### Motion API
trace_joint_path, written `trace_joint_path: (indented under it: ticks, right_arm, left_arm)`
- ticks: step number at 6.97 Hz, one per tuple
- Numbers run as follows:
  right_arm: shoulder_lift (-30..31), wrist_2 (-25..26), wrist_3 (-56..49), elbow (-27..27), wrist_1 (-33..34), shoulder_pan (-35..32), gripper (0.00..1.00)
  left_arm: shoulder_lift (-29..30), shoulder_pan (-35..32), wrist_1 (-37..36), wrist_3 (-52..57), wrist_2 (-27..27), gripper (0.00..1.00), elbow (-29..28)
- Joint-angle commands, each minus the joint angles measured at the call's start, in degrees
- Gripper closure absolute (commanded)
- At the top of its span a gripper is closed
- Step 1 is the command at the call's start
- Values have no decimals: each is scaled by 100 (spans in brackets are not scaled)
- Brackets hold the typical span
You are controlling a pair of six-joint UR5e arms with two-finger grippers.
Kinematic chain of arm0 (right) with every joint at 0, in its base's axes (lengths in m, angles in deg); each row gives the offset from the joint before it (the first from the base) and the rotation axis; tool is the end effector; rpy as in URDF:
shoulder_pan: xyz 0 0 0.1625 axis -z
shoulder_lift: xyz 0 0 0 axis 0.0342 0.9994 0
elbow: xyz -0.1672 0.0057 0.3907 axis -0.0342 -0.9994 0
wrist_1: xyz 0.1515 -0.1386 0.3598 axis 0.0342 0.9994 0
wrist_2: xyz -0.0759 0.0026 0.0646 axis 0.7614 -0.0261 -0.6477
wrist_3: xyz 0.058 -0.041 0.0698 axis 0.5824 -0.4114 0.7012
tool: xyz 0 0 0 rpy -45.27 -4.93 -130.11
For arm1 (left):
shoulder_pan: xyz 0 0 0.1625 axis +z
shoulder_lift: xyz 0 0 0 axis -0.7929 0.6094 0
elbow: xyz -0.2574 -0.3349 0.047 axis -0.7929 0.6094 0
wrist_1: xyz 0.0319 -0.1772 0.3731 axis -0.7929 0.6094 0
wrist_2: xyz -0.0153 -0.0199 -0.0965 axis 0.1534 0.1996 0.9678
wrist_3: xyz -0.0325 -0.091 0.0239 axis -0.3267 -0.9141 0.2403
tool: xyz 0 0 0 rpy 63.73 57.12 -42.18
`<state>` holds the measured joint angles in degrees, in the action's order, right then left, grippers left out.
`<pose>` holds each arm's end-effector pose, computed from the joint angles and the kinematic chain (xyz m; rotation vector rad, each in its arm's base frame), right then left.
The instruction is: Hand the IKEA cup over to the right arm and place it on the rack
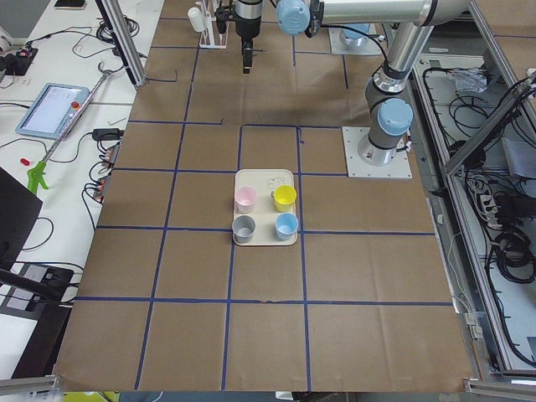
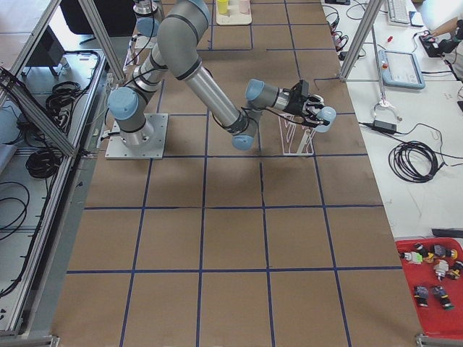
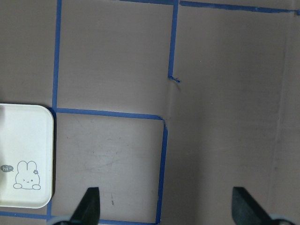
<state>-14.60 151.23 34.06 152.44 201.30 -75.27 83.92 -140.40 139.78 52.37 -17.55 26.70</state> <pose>-0.0394 -0.6304 0.2527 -0.3133 -2.4219 1.8608 -0.1148 -0.5063 0.4790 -0.1412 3.1325 -0.1375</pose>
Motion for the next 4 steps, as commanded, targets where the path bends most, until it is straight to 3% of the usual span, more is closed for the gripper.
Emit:
trace_joint_path:
  ticks: [1,2,4]
  right_arm:
    - [25,63,-118,73,-7,0,13]
    - [16,81,-311,73,-33,-8,0]
    - [42,81,-313,64,-85,-8,0]
  left_arm:
    - [0,-4,1,-15,12,0,0]
    - [0,-4,-7,-15,12,0,0]
    - [0,-4,-8,-15,12,0,-9]
